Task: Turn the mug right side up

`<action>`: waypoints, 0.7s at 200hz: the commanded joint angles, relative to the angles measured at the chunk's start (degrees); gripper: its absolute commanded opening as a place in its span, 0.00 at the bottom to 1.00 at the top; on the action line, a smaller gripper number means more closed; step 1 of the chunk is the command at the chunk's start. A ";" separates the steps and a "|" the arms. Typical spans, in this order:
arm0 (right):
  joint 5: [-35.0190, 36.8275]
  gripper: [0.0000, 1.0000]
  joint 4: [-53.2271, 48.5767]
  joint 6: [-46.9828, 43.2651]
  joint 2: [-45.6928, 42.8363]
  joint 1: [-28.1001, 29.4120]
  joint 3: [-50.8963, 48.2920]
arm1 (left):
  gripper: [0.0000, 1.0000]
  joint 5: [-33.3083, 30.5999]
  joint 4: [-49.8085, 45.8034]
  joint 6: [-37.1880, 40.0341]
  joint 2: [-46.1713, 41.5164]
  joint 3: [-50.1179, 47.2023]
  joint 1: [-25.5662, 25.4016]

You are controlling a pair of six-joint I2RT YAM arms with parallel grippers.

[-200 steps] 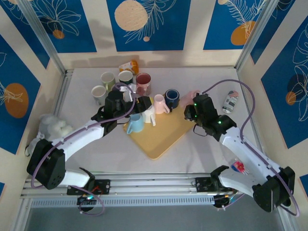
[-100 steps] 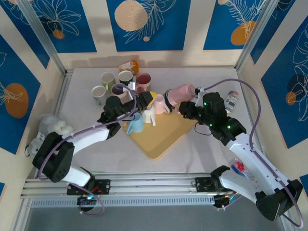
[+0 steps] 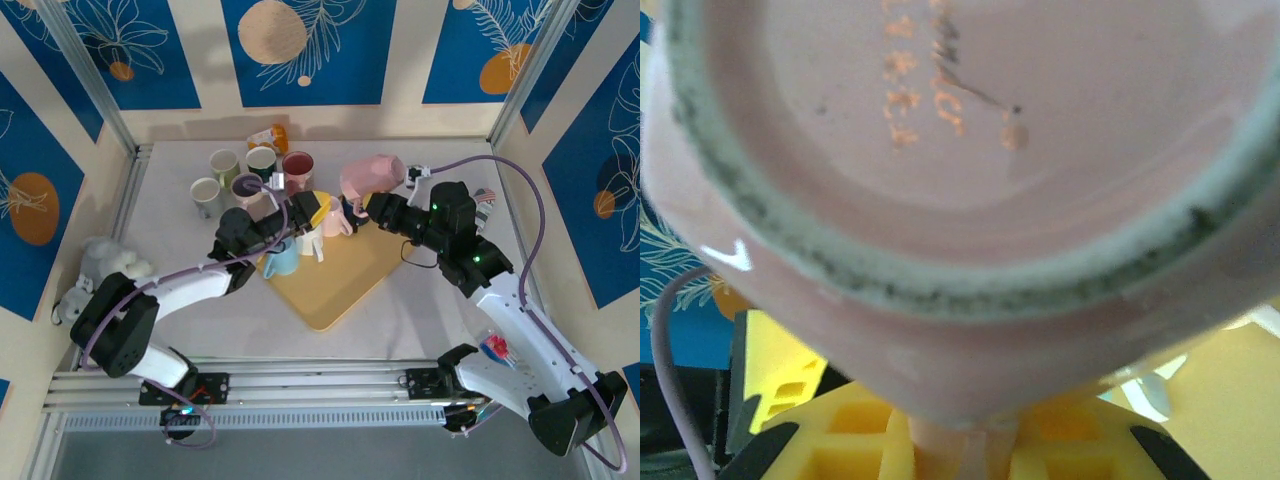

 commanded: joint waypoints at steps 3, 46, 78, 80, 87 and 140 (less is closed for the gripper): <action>-2.39 0.00 10.92 4.09 -0.64 -0.29 2.93 | 0.50 -1.92 5.21 -2.93 -2.00 -0.86 -1.27; -2.92 0.00 15.65 8.51 -0.50 -0.24 1.51 | 0.50 -3.57 5.95 -4.85 -2.92 -1.57 -2.99; -3.27 0.00 19.02 12.00 -0.03 -0.20 0.50 | 0.51 -3.87 10.44 -7.34 -1.10 -0.90 -4.27; -3.34 0.00 19.23 12.20 0.01 -0.16 0.45 | 0.51 -3.92 10.78 -7.47 -0.99 -0.87 -4.28; -3.36 0.00 19.91 12.90 0.12 -0.07 0.34 | 0.52 -4.18 11.70 -7.60 -0.63 -0.73 -4.51; -3.01 0.00 21.45 14.67 0.49 1.44 0.05 | 0.54 -6.82 16.44 -8.59 0.72 0.00 -6.05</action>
